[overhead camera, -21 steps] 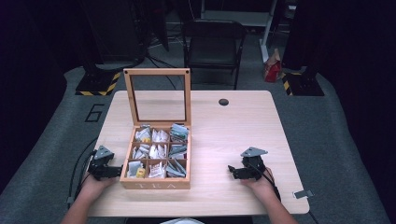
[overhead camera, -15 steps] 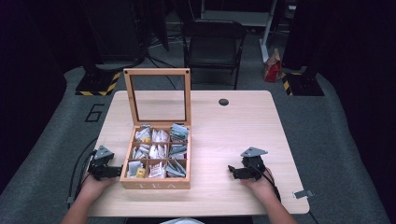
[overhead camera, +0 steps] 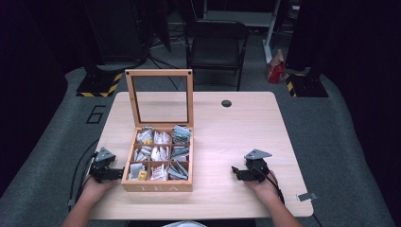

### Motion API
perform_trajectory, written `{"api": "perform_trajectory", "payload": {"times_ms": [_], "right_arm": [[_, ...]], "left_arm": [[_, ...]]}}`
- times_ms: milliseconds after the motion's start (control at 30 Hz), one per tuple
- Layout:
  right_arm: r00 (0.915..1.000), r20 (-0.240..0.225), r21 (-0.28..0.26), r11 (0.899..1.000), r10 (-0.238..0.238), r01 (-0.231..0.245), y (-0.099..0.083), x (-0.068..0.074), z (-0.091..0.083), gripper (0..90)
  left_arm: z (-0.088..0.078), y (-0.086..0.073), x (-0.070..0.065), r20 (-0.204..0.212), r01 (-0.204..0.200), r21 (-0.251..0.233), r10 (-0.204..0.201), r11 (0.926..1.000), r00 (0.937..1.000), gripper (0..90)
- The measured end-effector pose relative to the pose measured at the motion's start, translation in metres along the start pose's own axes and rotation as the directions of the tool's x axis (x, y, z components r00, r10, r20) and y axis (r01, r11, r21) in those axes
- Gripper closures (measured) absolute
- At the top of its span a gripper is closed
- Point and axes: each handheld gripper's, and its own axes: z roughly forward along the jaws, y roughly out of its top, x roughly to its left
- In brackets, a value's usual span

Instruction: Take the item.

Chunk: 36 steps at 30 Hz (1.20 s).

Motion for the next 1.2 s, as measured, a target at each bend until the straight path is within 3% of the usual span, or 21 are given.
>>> {"api": "perform_trajectory", "payload": {"times_ms": [300, 567, 767, 1200], "right_arm": [[0.9998, -0.001, 0.027, 0.999, -0.018, 0.018, 0.002, 0.0, -0.003, 32.0], [1.0, 0.005, -0.006, 1.0, -0.002, 0.002, 0.011, 0.005, -0.011, 35.2], [0.9989, -0.023, -0.027, 0.999, 0.042, -0.042, 0.017, 0.009, -0.019, 37.2], [0.9977, -0.064, -0.028, 0.999, 0.025, -0.027, 0.023, 0.015, -0.029, 39.0]], "left_arm": [[0.0, 0.0, 0.0, 0.0, -0.001, 0.0, 0.001, 1.0, 1.0, 15.4], [0.0, 0.0, 0.0, 0.0, -0.001, 0.0, 0.001, 1.0, 1.0, 15.4], [0.0, 0.0, 0.0, 0.0, -0.001, 0.0, 0.001, 1.0, 1.0, 15.4], [0.0, 0.0, 0.0, -0.001, -0.001, 0.0, 0.001, 1.0, 1.0, 15.4]]}}
